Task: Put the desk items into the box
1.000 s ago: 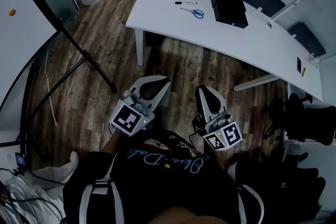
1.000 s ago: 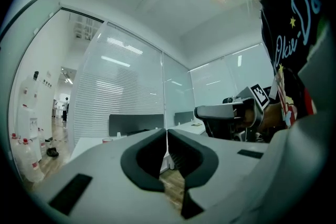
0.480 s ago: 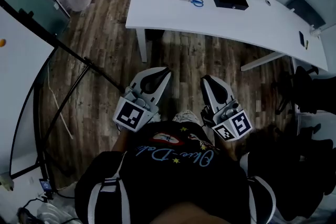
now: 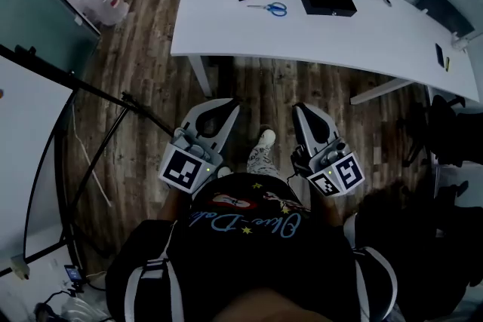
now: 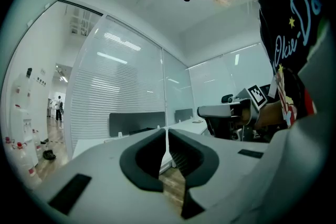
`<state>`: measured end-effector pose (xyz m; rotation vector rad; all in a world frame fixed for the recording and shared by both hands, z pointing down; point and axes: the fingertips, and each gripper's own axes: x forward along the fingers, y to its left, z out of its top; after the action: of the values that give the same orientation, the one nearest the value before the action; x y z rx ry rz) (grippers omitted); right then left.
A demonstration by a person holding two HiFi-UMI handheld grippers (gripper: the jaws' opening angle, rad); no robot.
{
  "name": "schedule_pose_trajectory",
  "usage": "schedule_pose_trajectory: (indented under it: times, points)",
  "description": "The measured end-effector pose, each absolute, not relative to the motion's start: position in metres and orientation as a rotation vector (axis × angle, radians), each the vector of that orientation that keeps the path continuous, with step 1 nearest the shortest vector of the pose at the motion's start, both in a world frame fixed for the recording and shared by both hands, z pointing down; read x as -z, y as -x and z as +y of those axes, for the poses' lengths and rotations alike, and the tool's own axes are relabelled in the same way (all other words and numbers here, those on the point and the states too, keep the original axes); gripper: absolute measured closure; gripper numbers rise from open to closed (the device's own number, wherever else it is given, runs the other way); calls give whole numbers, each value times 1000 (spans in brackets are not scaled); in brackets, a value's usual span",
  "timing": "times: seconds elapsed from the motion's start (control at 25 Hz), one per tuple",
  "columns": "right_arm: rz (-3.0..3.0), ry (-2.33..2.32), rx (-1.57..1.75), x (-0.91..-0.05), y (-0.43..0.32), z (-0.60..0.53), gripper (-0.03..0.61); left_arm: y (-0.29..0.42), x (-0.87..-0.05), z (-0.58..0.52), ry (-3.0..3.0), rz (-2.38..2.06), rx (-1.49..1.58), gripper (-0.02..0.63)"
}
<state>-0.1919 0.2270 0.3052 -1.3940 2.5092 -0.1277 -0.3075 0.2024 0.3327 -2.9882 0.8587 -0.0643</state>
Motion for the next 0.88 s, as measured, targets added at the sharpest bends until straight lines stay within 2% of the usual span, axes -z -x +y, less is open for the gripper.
schedule_pose_trajectory:
  times: [0.88]
  points:
    - [2404,1279,249,-327,76,123,548,201,-335,85,2965,816,186,614]
